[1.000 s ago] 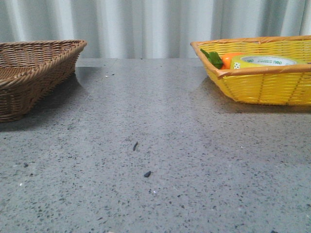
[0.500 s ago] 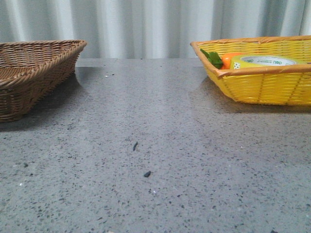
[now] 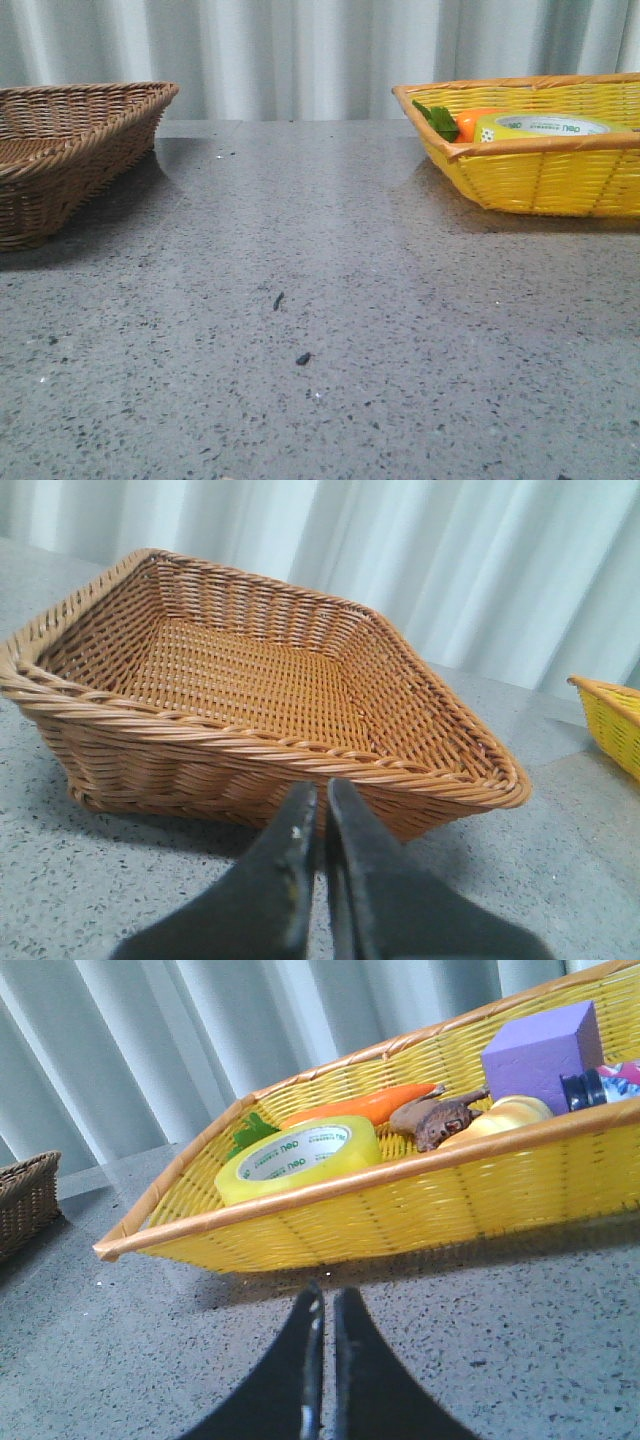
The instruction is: Transfer tape with both arms
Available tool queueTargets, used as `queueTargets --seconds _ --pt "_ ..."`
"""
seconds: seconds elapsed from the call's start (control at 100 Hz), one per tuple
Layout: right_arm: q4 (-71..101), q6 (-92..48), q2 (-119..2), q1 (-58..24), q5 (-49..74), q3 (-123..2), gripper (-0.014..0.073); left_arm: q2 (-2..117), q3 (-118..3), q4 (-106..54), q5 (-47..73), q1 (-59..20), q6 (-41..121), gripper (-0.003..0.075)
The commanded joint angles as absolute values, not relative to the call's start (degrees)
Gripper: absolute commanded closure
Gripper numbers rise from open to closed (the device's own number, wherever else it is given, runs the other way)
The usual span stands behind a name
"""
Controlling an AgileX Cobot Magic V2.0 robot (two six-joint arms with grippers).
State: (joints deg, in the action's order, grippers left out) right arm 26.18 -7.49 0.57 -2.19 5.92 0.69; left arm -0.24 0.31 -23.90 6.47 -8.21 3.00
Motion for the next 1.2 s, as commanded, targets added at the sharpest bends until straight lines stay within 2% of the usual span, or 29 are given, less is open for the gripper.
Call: queueTargets --seconds 0.0,1.04,1.19 --pt "26.4 -7.5 1.7 -2.2 1.8 1.8 0.0657 -1.9 0.8 -24.5 1.8 -8.0 2.6 0.0741" --pt "27.4 -7.5 1.7 -2.2 1.9 1.8 0.0657 -1.9 0.8 -25.1 0.0 -8.0 2.6 0.0741" --pt "35.8 -7.5 1.7 -2.2 -0.7 1.8 0.0657 -1.9 0.8 -28.4 -2.2 -8.0 2.6 0.0741"
